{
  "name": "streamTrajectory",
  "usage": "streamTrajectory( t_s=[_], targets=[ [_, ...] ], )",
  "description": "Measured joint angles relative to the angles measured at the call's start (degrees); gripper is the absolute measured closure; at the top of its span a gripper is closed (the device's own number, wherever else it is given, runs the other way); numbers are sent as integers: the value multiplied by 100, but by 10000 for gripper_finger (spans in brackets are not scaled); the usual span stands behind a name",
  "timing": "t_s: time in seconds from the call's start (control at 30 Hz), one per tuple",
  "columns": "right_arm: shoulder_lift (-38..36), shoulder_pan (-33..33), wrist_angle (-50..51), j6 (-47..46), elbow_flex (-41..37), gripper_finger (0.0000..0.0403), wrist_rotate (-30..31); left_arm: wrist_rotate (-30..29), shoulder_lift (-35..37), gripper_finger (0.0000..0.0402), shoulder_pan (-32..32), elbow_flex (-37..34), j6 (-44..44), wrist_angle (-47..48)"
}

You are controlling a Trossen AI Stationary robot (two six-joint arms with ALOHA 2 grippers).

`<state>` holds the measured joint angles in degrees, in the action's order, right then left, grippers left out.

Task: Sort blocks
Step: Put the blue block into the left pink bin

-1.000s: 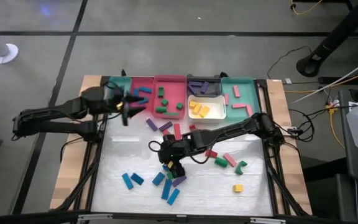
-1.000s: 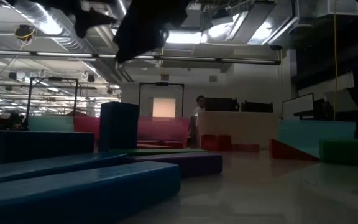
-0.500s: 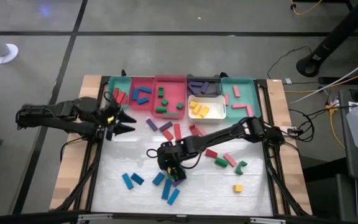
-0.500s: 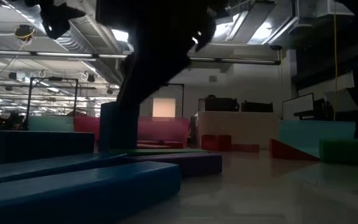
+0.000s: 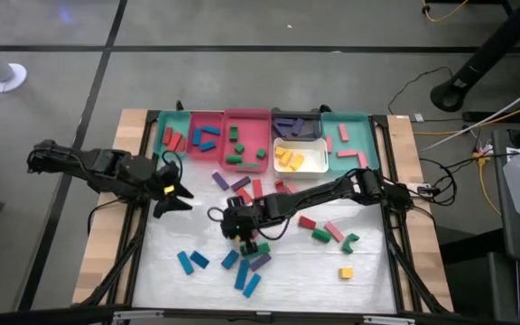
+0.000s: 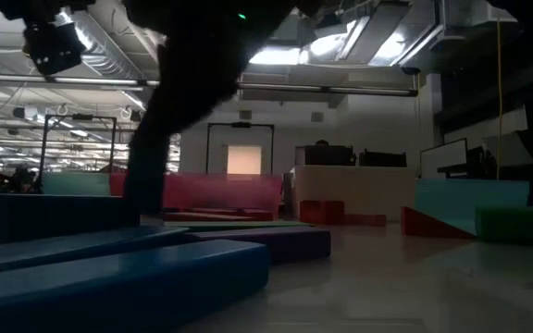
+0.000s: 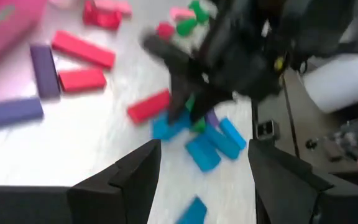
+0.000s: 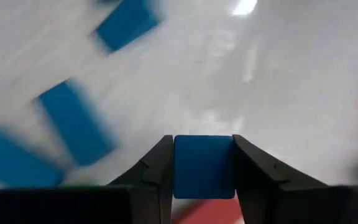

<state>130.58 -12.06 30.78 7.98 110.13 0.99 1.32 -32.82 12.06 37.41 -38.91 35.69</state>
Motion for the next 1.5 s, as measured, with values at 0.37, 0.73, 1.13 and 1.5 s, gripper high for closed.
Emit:
streamTrajectory(
  t_s=[0.37, 0.73, 1.13, 1.5],
  targets=[
    [-8, 954, -773, 805, 848, 276, 1158, 109, 4, 171, 869, 0, -865, 274],
    [-8, 2097, -2396, 1072, 656, 268, 1042, 298, 4, 171, 1387, 0, -1293, 268],
    [-3, 2763, -2820, 1024, 439, 202, 245, -47, -74, 171, 1385, 0, -661, 266],
    [-89, 2696, -2623, 273, 439, 181, 285, -72, -900, 171, 1385, 0, 478, 259]
  ],
)
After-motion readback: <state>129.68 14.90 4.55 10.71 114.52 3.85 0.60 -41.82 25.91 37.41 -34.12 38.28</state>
